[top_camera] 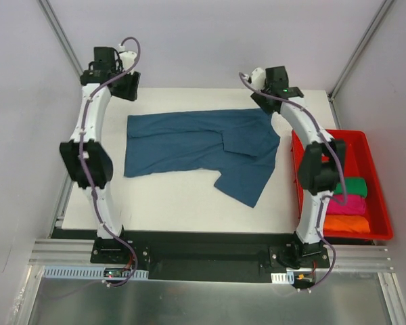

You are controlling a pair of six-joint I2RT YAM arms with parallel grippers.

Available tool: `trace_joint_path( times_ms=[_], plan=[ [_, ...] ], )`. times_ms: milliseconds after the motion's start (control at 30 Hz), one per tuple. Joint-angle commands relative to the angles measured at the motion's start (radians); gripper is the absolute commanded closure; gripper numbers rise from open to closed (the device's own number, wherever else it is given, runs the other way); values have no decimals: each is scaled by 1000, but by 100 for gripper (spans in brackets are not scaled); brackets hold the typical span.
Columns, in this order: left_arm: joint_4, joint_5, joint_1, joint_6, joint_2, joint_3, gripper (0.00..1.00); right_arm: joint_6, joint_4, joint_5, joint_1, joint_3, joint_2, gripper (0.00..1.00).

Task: Roll the t-shirts
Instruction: Fold the T-shirt at the center of the board.

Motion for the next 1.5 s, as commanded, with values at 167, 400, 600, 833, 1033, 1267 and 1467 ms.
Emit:
trace_joint_path(
  times_ms=[167,400,600,833,1033,1267,1467],
  plan=[
    [-94,391,11,-185,-488,-498,47,-10,-343,-339,129,-239,-421,36],
    [-116,375,76,-148,-675,-744,46,-65,-364,-456,234,-234,-335,44],
    [-153,371,130,-159,-668,-787,48,-102,-416,-440,272,-41,-85,48],
    [-156,357,154,-180,-695,-833,48,-101,-373,-395,298,30,48,48],
    [-164,362,176,-176,-685,-824,48,-104,-331,-322,314,50,122,50],
    [-164,371,195,-185,-668,-827,48,-114,-324,-294,315,58,160,51],
    [-164,372,205,-185,-663,-831,48,-111,-305,-259,314,61,189,53]
  ],
)
